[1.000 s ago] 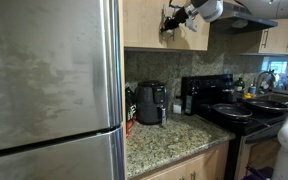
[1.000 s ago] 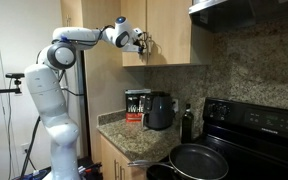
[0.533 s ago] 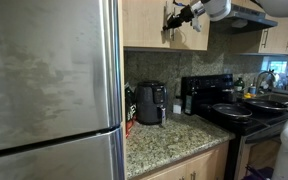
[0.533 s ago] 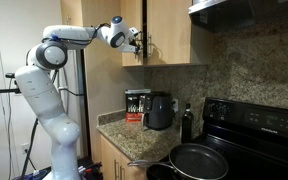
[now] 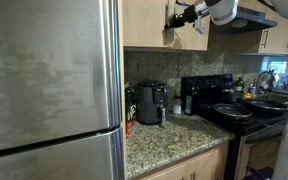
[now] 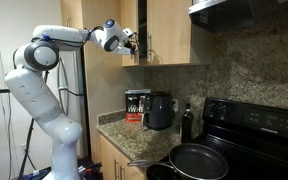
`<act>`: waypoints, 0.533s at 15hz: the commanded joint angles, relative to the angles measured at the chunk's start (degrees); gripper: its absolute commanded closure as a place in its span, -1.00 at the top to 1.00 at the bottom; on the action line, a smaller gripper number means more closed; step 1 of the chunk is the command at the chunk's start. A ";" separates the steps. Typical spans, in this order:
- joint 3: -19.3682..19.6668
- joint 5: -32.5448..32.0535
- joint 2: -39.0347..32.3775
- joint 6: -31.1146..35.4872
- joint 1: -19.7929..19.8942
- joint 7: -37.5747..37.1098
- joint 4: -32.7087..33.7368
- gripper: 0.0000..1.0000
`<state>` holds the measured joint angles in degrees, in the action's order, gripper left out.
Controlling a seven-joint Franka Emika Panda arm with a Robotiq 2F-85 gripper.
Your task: Open the left cabinet door
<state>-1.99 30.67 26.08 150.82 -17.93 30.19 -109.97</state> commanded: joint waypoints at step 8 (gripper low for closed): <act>2.23 -1.99 2.43 -5.27 -7.03 -0.76 -2.80 -0.92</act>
<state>0.45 27.38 25.66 150.49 -20.73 29.74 -109.38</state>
